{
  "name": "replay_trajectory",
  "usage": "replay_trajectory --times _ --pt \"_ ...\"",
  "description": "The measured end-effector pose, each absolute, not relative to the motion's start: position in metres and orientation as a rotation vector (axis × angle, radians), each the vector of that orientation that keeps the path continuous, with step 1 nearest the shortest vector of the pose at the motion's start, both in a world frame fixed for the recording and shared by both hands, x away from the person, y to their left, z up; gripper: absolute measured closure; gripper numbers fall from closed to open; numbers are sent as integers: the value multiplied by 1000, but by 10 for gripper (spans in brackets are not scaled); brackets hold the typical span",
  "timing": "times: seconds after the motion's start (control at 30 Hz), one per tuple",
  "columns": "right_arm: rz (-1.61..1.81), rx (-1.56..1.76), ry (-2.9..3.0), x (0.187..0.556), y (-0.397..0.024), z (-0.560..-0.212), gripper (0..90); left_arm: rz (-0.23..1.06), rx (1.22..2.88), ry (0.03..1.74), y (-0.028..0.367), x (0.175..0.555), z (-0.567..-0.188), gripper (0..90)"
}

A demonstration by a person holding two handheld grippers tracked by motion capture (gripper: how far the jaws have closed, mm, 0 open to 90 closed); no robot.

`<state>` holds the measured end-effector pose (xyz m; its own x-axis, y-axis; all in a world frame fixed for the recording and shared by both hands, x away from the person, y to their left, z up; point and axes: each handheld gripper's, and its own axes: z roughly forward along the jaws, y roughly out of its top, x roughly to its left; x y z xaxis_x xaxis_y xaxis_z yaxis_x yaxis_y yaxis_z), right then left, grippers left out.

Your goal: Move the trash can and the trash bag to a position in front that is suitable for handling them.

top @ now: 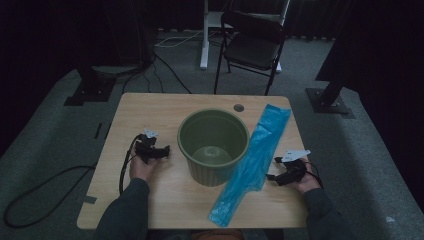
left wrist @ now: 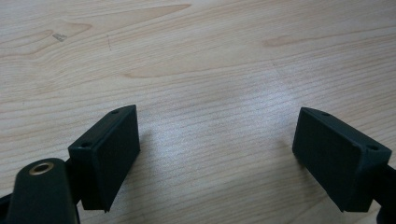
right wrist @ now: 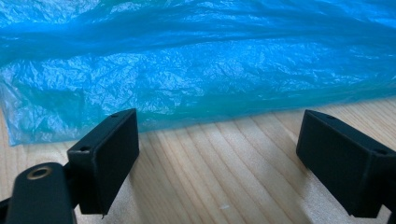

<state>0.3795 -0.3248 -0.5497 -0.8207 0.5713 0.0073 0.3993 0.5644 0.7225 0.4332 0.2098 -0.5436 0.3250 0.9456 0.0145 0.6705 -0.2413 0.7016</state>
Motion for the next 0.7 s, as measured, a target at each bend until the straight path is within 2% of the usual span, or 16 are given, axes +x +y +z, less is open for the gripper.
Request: replay_trajectory --times 0.1,0.27,0.33,0.37,0.43,0.53,0.57,0.6,0.7 --pt "1106 815 2563 379 -324 -550 152 597 1999 1417 210 433 -544 147" --pt "1103 838 2550 375 -325 -545 311 588 2007 1399 211 432 -543 149" --pt "1107 841 2543 375 -325 -543 323 583 2015 1402 212 431 -542 156" --pt "1156 859 2514 373 -327 -535 358 574 2028 1405 212 429 -539 224" --pt "1195 870 2484 371 -328 -528 371 565 2042 1385 211 427 -537 332" --pt "1214 877 2472 370 -326 -520 400 559 2051 1363 209 425 -535 354" --pt "1207 893 2470 370 -321 -515 434 534 2034 1335 207 423 -530 406" --pt "1207 893 2470 370 -321 -515 434 534 2034 1335 207 423 -530 416" --pt "1139 924 2472 373 -309 -508 513 487 1995 1255 203 417 -516 436"
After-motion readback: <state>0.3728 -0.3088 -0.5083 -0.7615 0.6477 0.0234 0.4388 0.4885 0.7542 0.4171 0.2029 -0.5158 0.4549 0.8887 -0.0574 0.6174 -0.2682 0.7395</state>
